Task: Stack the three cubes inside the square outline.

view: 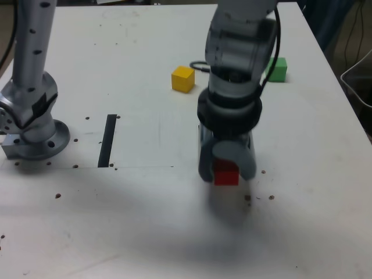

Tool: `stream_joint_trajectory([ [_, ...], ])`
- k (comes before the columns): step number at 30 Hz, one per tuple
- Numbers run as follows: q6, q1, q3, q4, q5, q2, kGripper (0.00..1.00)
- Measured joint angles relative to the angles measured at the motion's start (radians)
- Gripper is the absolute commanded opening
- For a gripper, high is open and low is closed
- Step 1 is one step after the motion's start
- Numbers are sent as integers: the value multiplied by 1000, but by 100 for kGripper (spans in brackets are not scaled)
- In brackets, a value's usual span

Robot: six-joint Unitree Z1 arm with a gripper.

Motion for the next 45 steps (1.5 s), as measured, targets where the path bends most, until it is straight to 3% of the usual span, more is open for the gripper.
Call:
stream_joint_trajectory([
  [4,52,46,2,40,11,-5,18],
  [11,142,143,-29,92,-3,25,18],
  [24,213,253,-36,93,41,72,18],
  [35,216,258,-36,79,27,72,22],
  [40,218,259,-38,73,3,70,35],
  [45,237,259,-38,71,-13,70,76],
])
